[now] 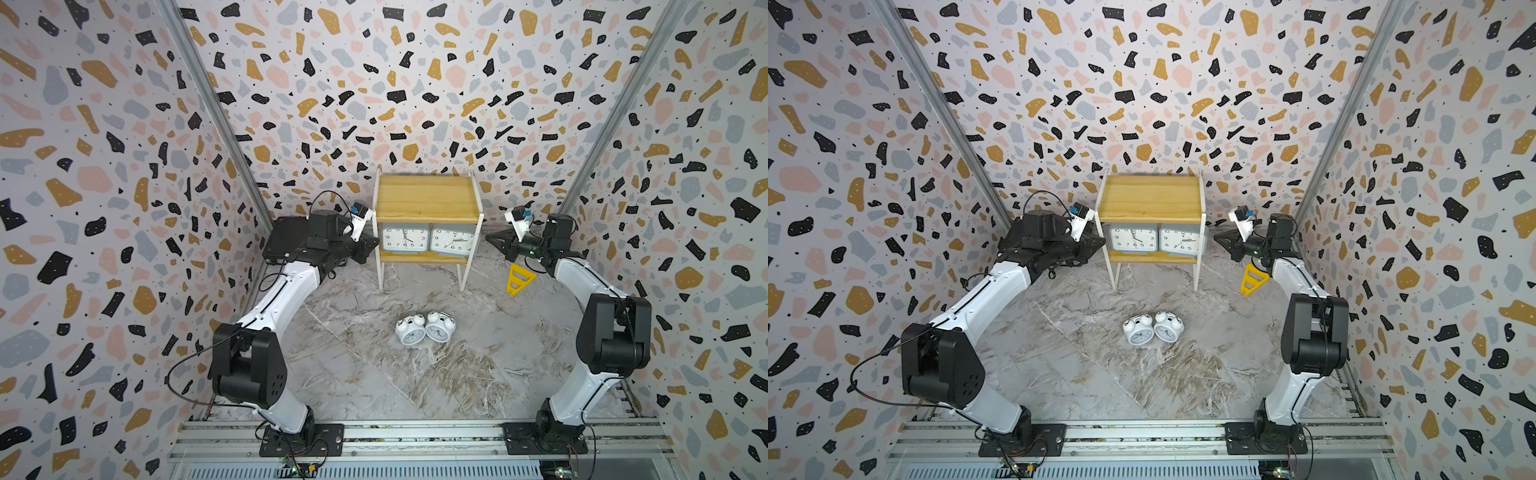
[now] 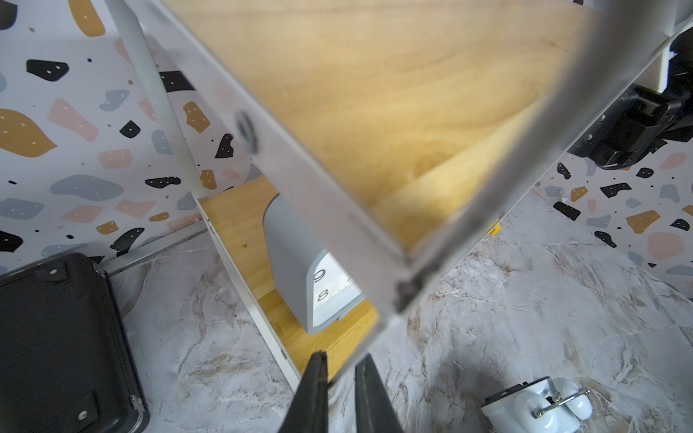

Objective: Place the alarm clocks on the shelf by style
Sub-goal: Place the alarm on the shelf.

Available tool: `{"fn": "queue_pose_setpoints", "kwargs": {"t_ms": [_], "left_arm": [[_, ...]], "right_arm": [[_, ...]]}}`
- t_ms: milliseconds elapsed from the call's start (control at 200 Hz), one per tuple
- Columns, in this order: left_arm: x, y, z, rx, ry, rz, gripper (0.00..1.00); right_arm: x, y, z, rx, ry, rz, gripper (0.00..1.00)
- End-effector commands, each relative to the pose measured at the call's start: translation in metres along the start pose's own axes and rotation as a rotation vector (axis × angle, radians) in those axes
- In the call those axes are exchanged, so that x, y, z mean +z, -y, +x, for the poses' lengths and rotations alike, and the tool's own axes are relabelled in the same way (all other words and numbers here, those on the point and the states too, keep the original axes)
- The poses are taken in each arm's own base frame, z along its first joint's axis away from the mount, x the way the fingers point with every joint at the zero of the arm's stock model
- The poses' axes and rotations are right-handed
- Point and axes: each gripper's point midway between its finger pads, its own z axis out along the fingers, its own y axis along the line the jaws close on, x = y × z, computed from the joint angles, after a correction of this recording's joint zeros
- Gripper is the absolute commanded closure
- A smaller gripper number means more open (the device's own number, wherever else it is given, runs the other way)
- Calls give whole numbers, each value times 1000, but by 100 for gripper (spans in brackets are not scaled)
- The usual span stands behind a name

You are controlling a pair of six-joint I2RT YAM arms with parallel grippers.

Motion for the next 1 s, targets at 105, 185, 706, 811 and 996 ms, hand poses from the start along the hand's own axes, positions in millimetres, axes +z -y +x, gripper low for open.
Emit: {"fn": "queue_pose_setpoints", "kwargs": {"t_ms": [105, 185, 706, 811, 996], "left_arm": [[0, -8, 8, -30, -36, -21, 84], [0, -9, 8, -32, -37, -20, 84], [1, -9, 9, -34, -41, -18, 84], [1, -9, 9, -34, -42, -19, 84], [1, -8, 9, -33, -40, -15, 84]], "right_arm": [[7, -6, -10, -5, 7, -30, 90], [11, -6, -8, 0, 0, -33, 90], [22, -3, -9, -3, -9, -44, 88], [24, -3, -10, -8, -7, -46, 86], [25, -2, -12, -8, -8, -49, 85]]}}
